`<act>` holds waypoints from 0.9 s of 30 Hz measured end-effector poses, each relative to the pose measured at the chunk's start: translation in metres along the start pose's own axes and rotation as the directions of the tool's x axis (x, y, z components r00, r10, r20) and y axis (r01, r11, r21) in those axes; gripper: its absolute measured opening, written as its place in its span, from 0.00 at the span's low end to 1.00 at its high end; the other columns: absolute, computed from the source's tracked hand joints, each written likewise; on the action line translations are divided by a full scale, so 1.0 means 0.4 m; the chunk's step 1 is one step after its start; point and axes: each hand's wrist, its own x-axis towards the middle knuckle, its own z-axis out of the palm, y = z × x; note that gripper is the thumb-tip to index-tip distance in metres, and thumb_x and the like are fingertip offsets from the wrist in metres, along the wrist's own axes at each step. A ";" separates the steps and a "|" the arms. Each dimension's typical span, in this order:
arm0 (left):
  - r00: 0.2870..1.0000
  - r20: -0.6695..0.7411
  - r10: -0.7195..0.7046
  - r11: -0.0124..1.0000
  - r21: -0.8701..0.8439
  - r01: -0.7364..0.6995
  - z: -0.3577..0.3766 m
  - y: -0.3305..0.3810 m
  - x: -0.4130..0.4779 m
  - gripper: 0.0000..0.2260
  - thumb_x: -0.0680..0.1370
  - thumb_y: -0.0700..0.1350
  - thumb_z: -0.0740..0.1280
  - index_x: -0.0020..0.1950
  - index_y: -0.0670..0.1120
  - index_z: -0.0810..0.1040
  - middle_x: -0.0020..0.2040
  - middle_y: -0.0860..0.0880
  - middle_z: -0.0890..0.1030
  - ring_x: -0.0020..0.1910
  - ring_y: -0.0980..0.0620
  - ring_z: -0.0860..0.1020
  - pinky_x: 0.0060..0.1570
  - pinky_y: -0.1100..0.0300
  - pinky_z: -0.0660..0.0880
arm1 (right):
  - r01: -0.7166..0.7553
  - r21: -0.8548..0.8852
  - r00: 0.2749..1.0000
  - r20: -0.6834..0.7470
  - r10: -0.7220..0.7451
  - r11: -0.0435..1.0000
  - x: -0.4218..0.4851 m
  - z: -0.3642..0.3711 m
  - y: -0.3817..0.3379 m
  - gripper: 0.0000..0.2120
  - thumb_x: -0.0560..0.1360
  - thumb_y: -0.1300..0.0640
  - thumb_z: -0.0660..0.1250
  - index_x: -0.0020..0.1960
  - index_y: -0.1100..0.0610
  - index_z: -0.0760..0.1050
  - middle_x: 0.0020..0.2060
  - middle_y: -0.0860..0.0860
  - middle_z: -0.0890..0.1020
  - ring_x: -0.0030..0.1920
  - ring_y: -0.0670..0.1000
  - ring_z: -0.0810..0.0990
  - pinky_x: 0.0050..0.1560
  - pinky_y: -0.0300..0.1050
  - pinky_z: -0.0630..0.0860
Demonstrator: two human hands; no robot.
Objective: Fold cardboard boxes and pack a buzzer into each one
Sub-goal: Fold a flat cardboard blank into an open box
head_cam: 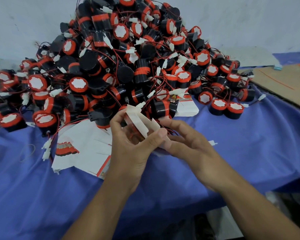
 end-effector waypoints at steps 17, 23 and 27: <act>0.976 0.202 -0.085 0.965 -0.227 0.131 0.026 0.022 -0.034 0.17 0.70 0.48 0.70 0.49 0.44 0.65 0.52 0.35 0.78 0.54 0.35 0.78 0.62 0.39 0.73 | 0.063 0.658 0.971 -0.214 0.106 0.751 0.012 0.053 0.011 0.18 0.78 0.42 0.61 0.53 0.54 0.81 0.55 0.58 0.79 0.58 0.60 0.74 0.65 0.61 0.70; 0.922 0.357 -0.149 0.987 -0.009 0.163 -0.007 0.020 -0.024 0.25 0.64 0.59 0.80 0.47 0.48 0.71 0.53 0.45 0.78 0.54 0.46 0.76 0.56 0.54 0.73 | 0.170 0.662 0.973 -0.229 -0.020 0.730 0.020 -0.003 -0.018 0.22 0.75 0.52 0.62 0.68 0.57 0.73 0.55 0.60 0.78 0.56 0.59 0.76 0.61 0.57 0.70; 0.920 0.309 -0.242 0.931 0.340 0.131 -0.023 0.011 -0.026 0.22 0.65 0.58 0.79 0.55 0.58 0.75 0.63 0.48 0.79 0.59 0.43 0.79 0.60 0.39 0.77 | 0.162 0.651 0.978 -0.205 -0.035 0.742 0.012 -0.015 -0.018 0.29 0.73 0.56 0.60 0.75 0.53 0.68 0.65 0.62 0.78 0.64 0.65 0.77 0.65 0.64 0.72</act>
